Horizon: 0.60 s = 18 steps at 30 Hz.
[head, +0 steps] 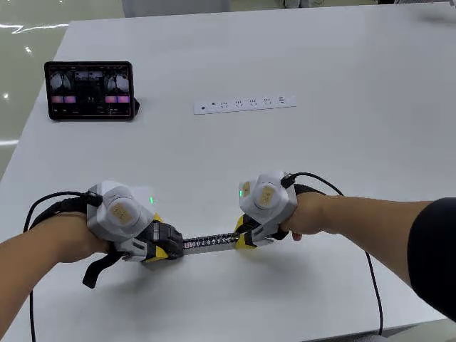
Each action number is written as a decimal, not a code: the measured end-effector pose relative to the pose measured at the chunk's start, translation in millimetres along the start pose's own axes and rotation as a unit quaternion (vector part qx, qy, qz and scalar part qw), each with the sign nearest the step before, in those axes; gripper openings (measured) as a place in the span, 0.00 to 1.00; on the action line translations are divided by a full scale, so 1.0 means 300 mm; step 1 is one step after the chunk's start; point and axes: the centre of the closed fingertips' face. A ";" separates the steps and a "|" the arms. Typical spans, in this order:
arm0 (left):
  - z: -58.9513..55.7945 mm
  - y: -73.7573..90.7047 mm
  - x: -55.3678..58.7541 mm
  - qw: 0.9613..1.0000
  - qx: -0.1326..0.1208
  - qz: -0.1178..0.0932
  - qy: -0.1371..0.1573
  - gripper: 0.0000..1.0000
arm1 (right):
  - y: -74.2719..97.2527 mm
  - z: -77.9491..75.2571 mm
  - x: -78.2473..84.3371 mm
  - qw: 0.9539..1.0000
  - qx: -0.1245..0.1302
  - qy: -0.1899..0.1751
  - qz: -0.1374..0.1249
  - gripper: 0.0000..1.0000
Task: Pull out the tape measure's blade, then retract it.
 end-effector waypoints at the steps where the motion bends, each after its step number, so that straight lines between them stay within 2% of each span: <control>1: 0.001 0.000 0.000 1.000 0.000 0.000 0.001 0.32 | 0.001 0.000 0.002 1.000 0.000 -0.001 0.000 0.09; 18: -0.001 -0.001 -0.002 1.000 -0.002 -0.002 0.001 0.32 | 0.020 0.000 0.039 1.000 0.003 -0.005 0.006 0.09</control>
Point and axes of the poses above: the centre of the closed fingertips' face, and the gripper's own axes: y roughly backward along the fingers, z roughly to its left, x roughly out of its underside, and after that the axes turned 6 degrees about -x, right-handed
